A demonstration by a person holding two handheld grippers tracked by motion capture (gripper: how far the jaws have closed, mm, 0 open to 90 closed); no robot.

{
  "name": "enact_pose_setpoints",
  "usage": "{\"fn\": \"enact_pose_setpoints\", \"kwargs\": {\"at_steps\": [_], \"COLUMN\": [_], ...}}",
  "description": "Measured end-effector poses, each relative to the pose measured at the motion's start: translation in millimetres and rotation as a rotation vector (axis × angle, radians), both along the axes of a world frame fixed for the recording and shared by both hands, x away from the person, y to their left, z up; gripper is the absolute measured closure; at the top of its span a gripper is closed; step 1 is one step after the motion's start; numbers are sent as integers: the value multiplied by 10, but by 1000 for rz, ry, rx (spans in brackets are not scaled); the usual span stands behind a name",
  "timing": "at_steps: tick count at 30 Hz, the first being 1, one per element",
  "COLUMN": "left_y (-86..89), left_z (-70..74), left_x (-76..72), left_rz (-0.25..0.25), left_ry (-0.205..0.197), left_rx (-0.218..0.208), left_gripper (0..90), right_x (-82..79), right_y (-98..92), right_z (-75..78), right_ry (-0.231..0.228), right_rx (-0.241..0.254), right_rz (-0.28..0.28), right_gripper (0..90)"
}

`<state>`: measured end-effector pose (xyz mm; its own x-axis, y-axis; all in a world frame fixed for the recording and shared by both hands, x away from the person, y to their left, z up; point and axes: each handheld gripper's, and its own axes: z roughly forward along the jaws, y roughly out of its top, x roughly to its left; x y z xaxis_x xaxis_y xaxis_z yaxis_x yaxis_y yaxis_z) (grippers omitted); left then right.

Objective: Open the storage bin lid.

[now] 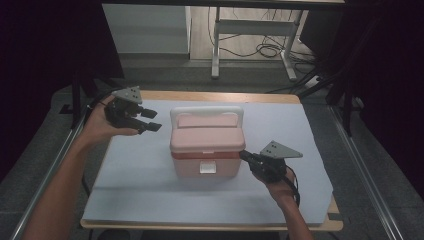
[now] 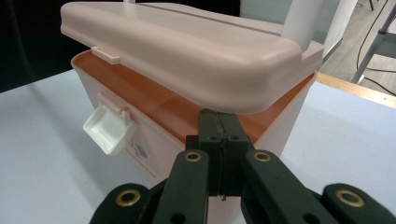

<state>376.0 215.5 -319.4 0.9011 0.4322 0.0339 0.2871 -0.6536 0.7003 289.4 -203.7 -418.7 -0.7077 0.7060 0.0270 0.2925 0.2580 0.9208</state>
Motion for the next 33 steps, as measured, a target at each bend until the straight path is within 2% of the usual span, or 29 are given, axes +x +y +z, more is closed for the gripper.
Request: {"fn": "enact_pose_setpoints", "kwargs": {"at_steps": [7, 10, 11, 15, 16, 18, 19, 21, 22, 23, 24, 25, 27, 32, 33], "left_y": [131, 127, 130, 121, 130, 129, 137, 132, 116, 122, 102, 100, 85, 87, 80], "left_z": [-203, -280, -303, -403, -417, -453, -467, -509, -538, -550, -581, -597, -640, -685, -699], "left_x": [-60, -84, -90, -129, -133, -150, -151, -162, -175, -172, -187, -190, -206, -232, -241], "left_rz": [42, 58, 52, 56, 53, 61, 54, 52, 60, 46, 55, 51, 58, 56, 61], "left_ry": [35, 43, 42, 50, 40, 31, 26, 33, 40, 40, 50, 53, 64, 65, 69], "left_rx": [-19, -23, -13, -19, -7, -21, -10, -8, -22, 1, -20, -10, -17, -21, -32], "left_gripper": [534, 567, 583, 657, 687, 749, 771, 807, 819, 830, 840, 850, 869, 898, 898], "right_x": [2, 4, 4, 6, 6, 9, 8, 8, 9, 8, 8, 9, 11, 12, 13], "right_y": [16, 19, 18, 15, 14, 15, 16, 17, 18, 18, 18, 18, 17, 14, 14], "right_z": [10, 13, 15, 17, 18, 20, 23, 31, 35, 39, 41, 42, 41, 44, 45], "right_ry": [-3, -4, -2, -1, -1, -4, -4, -4, -4, -6, -6, -6, -5, -5, -5], "right_rx": [-2, -4, -3, -2, -1, -3, -3, -4, -5, -6, -5, -4, -3, -3, -3], "right_rz": [0, 0, 0, 1, 1, 1, 0, 0, 1, 1, 1, 1, 1, 1, 1], "right_gripper": [900, 900, 900, 900, 900, 900, 900, 900, 900, 900, 900, 900, 900, 900, 900]}}
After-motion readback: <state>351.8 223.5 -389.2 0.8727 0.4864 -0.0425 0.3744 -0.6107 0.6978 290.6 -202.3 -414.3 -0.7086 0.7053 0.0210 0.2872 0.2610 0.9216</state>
